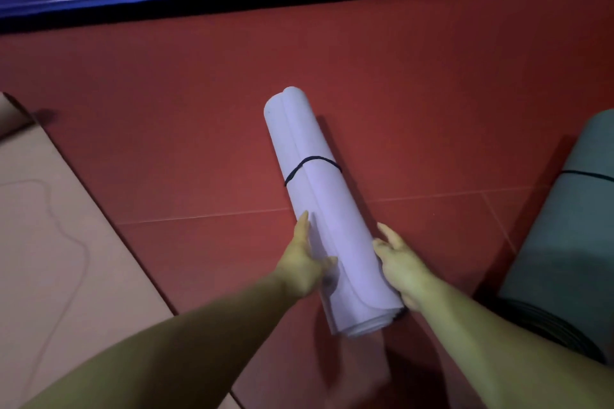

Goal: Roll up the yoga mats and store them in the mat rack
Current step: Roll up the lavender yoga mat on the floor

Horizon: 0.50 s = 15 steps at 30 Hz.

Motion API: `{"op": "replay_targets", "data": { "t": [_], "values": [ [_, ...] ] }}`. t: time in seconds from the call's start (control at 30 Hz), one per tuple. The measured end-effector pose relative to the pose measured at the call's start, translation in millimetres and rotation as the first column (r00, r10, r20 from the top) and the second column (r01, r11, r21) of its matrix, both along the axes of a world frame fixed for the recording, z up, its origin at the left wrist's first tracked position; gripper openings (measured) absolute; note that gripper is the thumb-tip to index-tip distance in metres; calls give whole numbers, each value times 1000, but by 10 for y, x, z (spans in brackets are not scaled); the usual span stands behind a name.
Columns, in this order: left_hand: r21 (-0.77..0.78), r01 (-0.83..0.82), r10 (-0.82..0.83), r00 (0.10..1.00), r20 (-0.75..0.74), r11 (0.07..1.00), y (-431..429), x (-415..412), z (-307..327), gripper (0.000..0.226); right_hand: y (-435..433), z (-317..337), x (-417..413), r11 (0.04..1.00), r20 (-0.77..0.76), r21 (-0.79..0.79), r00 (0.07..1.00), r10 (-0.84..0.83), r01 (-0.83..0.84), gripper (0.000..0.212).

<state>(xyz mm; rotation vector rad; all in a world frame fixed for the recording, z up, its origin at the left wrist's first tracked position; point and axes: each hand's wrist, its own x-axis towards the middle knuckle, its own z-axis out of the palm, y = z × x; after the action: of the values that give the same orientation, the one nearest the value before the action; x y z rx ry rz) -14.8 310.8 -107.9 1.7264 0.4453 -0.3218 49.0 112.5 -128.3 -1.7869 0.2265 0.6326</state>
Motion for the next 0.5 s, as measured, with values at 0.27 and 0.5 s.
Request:
{"op": "replay_targets", "data": {
  "t": [0.27,0.5],
  "values": [
    [74,3,-2,1000,-10,997,-23,-80,314,89,-223,475,-163,895,436,-442,859,267,-53,43],
    [249,-259,306,936,-172,933,1021,-1612,553,65,762,654,-1242,553,156,-283,531,833,-784,31]
  ]
}}
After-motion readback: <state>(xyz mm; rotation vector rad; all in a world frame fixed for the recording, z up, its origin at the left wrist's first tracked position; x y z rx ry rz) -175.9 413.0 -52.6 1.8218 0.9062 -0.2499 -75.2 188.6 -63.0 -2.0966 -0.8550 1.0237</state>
